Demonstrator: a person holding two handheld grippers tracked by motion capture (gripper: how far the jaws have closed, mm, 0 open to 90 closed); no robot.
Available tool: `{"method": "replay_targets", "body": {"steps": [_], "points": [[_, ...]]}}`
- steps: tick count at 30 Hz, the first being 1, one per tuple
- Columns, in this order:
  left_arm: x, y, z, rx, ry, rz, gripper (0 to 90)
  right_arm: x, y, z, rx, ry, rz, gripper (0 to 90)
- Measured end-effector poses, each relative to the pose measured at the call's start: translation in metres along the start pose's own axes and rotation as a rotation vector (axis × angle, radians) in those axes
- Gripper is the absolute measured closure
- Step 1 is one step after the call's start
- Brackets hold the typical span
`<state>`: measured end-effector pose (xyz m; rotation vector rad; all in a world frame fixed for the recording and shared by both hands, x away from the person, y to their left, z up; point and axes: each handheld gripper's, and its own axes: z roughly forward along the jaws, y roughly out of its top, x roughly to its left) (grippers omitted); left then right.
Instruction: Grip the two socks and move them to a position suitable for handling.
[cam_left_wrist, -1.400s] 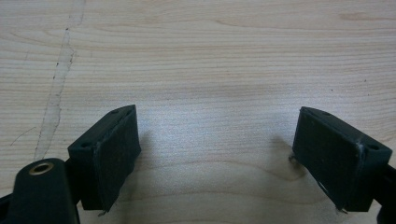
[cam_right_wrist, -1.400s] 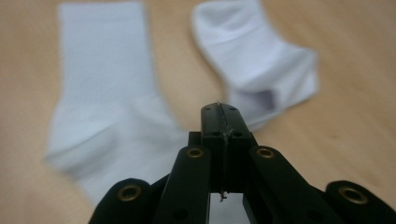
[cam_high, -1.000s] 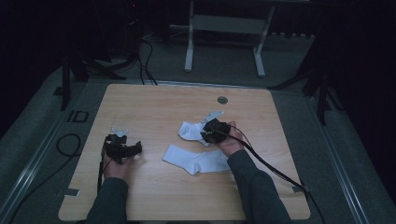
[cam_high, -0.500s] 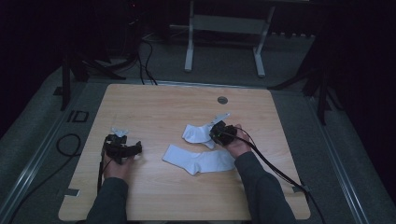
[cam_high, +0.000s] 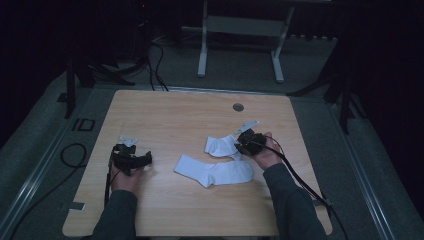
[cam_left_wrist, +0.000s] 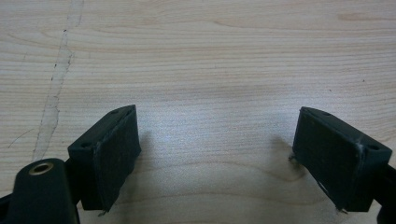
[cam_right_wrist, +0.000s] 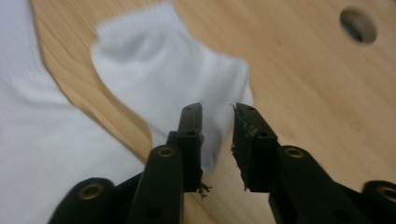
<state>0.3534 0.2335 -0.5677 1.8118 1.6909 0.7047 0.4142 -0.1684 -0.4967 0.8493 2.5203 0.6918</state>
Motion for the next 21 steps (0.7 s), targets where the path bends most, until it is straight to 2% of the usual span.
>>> {"method": "replay_targets", "body": {"steps": [4, 10, 14, 17, 21], "points": [[0.0, 0.0, 0.0, -0.001, -0.001, 0.002, 14.8, 0.01, 0.018, -0.002, -0.032, 0.027, -0.024, 65.8], [0.0, 0.0, 0.0, 0.001, -0.001, 0.003, 14.8, 0.031, 0.038, 0.015, -0.022, 0.067, -0.062, 61.7], [0.0, 0.0, 0.0, 0.002, -0.001, 0.003, 14.9, 0.038, 0.043, 0.026, -0.012, 0.089, -0.064, 58.0], [0.0, 0.0, 0.0, 0.002, -0.001, 0.003, 14.9, 0.04, 0.046, 0.04, 0.013, 0.1, -0.043, 53.6], [0.0, 0.0, 0.0, 0.002, -0.001, 0.001, 14.9, 0.041, 0.044, 0.048, 0.017, 0.114, -0.014, 51.6]]}}
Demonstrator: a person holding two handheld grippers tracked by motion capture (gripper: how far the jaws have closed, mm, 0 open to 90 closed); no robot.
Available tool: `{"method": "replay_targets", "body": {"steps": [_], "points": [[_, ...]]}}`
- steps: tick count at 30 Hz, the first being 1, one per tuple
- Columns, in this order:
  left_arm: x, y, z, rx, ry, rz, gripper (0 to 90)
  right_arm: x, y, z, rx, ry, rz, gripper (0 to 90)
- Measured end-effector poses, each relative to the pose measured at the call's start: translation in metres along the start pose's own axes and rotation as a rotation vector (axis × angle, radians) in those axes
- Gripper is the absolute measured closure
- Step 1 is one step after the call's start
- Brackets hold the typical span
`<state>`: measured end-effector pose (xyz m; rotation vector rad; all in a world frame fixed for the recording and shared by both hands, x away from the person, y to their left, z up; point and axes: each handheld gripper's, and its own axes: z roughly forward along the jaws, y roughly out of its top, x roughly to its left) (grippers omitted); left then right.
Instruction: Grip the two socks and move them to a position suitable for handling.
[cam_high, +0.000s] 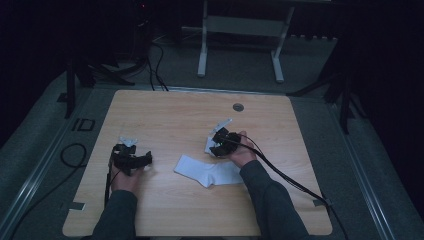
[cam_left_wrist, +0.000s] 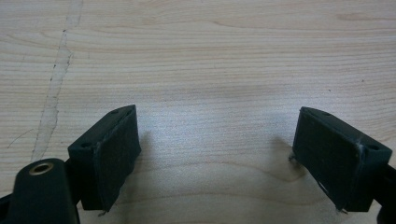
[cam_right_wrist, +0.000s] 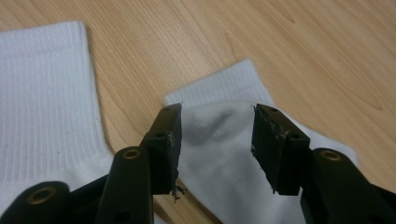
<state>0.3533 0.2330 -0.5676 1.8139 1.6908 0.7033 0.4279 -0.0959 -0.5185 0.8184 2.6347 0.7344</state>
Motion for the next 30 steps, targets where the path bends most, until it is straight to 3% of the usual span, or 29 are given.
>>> {"method": "replay_targets", "body": {"steps": [11, 15, 17, 20, 24, 30], "points": [[0.0, 0.0, 0.0, -0.001, -0.001, 0.0, 14.8, 0.006, -0.002, 0.01, 0.0, 0.037, 0.007, 50.3], [0.0, 0.0, 0.0, -0.001, 0.0, 0.0, 14.8, 0.007, -0.004, 0.019, 0.038, 0.042, 0.016, 50.5], [0.0, 0.0, 0.0, -0.001, -0.001, 0.0, 14.9, 0.007, -0.005, 0.021, 0.031, 0.019, 0.01, 61.2], [0.0, 0.0, 0.0, -0.001, 0.0, -0.001, 14.8, 0.006, -0.003, 0.015, 0.013, 0.032, 0.015, 77.1], [0.0, 0.0, 0.0, -0.001, -0.001, 0.0, 14.8, 0.002, -0.001, 0.003, -0.01, 0.022, 0.025, 85.0], [0.0, 0.0, 0.0, -0.001, -0.001, 0.0, 14.8, -0.006, 0.002, -0.022, -0.039, -0.029, 0.023, 86.2]]}}
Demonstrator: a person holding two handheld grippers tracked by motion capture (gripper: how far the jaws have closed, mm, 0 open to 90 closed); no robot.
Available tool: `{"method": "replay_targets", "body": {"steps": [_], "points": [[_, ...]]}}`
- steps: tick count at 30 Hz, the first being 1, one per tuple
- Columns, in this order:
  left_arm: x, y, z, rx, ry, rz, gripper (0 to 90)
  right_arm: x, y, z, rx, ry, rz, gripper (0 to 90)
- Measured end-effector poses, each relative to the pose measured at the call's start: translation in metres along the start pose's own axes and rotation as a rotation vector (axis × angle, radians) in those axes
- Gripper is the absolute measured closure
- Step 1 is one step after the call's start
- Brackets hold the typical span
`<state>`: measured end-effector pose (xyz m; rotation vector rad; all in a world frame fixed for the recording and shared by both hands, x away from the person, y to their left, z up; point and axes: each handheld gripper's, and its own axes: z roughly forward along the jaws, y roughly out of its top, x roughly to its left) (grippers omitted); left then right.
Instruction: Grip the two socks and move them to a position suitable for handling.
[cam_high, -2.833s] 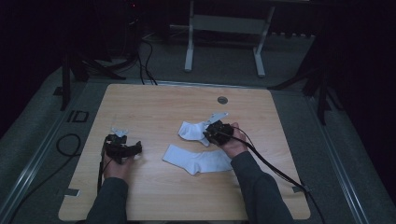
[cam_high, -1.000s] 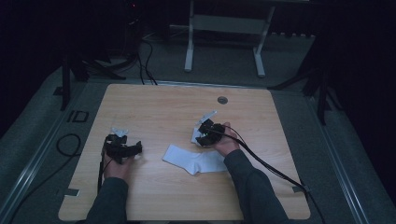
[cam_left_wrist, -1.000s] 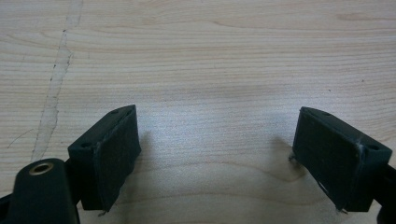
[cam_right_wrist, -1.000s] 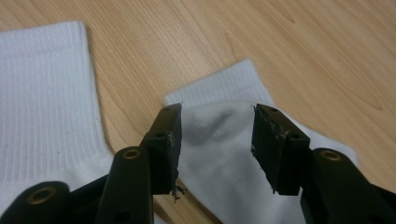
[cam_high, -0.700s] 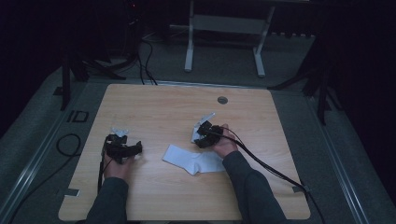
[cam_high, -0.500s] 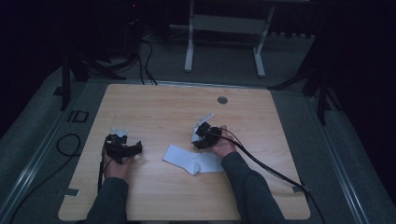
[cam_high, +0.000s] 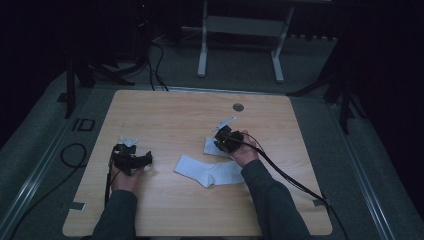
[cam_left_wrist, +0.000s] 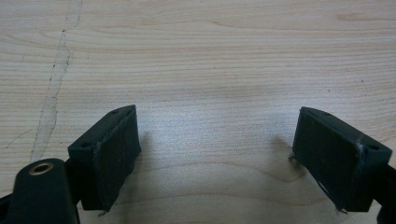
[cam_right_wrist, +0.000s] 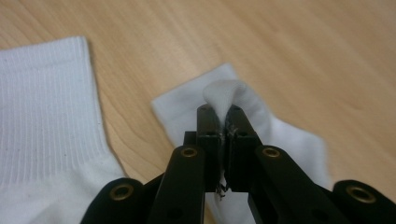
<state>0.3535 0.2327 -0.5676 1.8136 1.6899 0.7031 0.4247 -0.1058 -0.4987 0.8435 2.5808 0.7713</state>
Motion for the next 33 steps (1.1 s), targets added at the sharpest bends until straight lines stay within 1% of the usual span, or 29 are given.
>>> {"method": "replay_targets", "body": {"steps": [2, 4, 7, 10, 15, 19, 23, 28, 29, 30, 31, 33], "points": [[0.0, 0.0, 0.0, 0.0, 0.0, 0.0, 14.8, -0.005, 0.001, -0.009, -0.009, -0.02, -0.002, 86.1], [0.0, 0.0, 0.0, 0.0, 0.0, 0.0, 14.8, -0.012, -0.001, -0.02, -0.022, -0.039, 0.005, 86.0], [0.0, 0.0, 0.0, 0.0, 0.0, 0.0, 14.9, -0.027, -0.01, -0.034, -0.03, -0.065, 0.032, 85.9], [0.0, 0.0, 0.0, 0.0, 0.0, -0.001, 14.8, -0.039, -0.024, -0.042, -0.028, -0.079, 0.061, 85.8], [0.0, 0.0, 0.0, 0.0, 0.0, 0.0, 14.8, -0.055, -0.046, -0.046, -0.013, -0.102, 0.109, 85.4], [0.0, 0.0, 0.0, 0.0, 0.0, 0.0, 14.8, -0.066, -0.06, -0.049, -0.004, -0.117, 0.139, 85.4], [0.0, 0.0, 0.0, 0.0, 0.0, 0.0, 14.8, -0.075, -0.069, -0.053, 0.004, -0.13, 0.165, 85.4], [0.0, 0.0, 0.0, 0.0, 0.0, 0.0, 14.9, -0.084, -0.08, -0.055, 0.022, -0.138, 0.182, 85.8], [0.0, 0.0, 0.0, 0.0, 0.0, 0.0, 14.8, -0.086, -0.082, -0.055, 0.023, -0.137, 0.189, 84.2], [0.0, 0.0, 0.0, 0.0, 0.0, 0.0, 14.9, -0.088, -0.085, -0.056, 0.026, -0.139, 0.202, 78.0], [0.0, 0.0, 0.0, 0.0, 0.0, 0.0, 14.9, -0.09, -0.087, -0.056, 0.027, -0.143, 0.21, 74.2], [0.0, 0.0, 0.0, 0.0, -0.001, 0.0, 14.9, -0.094, -0.09, -0.058, 0.042, -0.147, 0.226, 72.1]]}}
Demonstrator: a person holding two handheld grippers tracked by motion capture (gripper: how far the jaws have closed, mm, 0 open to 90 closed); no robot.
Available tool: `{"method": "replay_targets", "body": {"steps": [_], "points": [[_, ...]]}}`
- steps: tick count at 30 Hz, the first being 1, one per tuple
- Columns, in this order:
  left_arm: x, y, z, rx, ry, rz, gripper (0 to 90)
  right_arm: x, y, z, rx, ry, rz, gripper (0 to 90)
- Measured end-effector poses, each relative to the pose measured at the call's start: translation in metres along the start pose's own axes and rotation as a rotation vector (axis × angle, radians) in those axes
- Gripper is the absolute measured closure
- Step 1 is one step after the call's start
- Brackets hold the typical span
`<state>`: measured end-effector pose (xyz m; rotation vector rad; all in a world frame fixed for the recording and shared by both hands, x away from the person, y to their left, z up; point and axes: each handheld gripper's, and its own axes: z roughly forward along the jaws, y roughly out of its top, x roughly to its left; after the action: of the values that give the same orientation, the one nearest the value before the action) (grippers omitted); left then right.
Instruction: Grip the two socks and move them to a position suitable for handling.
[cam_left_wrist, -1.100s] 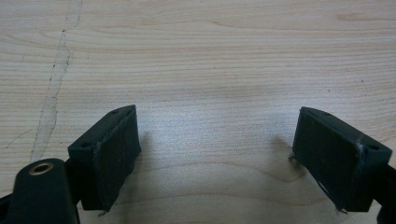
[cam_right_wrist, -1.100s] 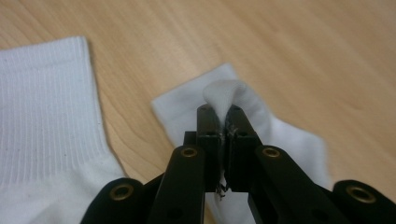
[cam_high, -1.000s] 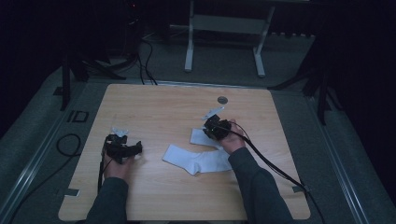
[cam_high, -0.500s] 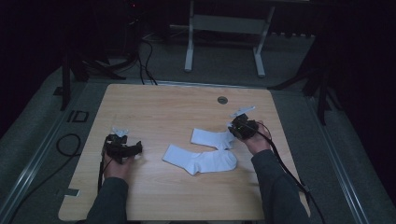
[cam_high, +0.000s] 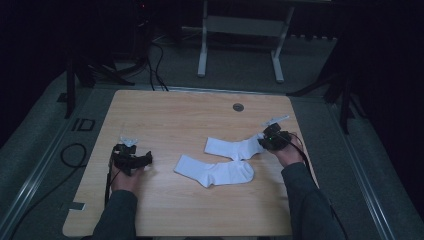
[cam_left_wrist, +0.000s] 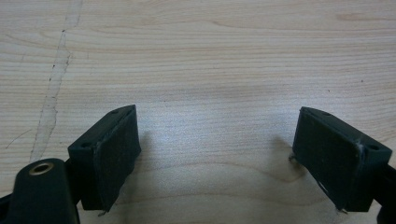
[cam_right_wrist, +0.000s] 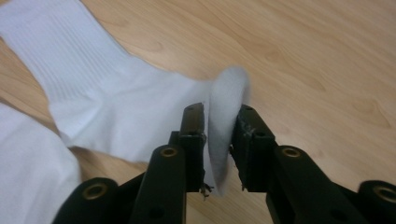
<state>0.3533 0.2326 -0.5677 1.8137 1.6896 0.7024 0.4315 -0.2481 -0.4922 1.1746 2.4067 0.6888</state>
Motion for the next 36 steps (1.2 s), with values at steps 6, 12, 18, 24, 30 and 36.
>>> {"method": "replay_targets", "body": {"steps": [6, 12, 18, 24, 30, 36], "points": [[0.0, 0.0, 0.0, 0.0, -0.001, 0.0, 14.8, -0.009, 0.001, -0.011, 0.0, -0.068, 0.001, 63.7], [0.0, 0.0, 0.0, 0.0, -0.001, 0.002, 14.8, -0.006, 0.007, -0.018, -0.02, -0.043, -0.002, 60.6], [0.0, 0.0, 0.0, 0.0, -0.001, 0.001, 14.8, 0.014, 0.017, -0.007, -0.001, 0.004, -0.072, 57.3], [0.0, 0.0, 0.0, -0.002, -0.001, 0.0, 14.8, 0.034, 0.033, -0.001, -0.024, 0.07, -0.141, 52.8], [0.0, 0.0, 0.0, -0.001, -0.001, 0.0, 14.8, 0.049, 0.046, 0.003, -0.035, 0.133, -0.159, 51.5], [0.0, 0.0, 0.0, -0.002, 0.0, 0.0, 14.8, 0.057, 0.05, 0.009, -0.021, 0.12, -0.17, 49.6]]}}
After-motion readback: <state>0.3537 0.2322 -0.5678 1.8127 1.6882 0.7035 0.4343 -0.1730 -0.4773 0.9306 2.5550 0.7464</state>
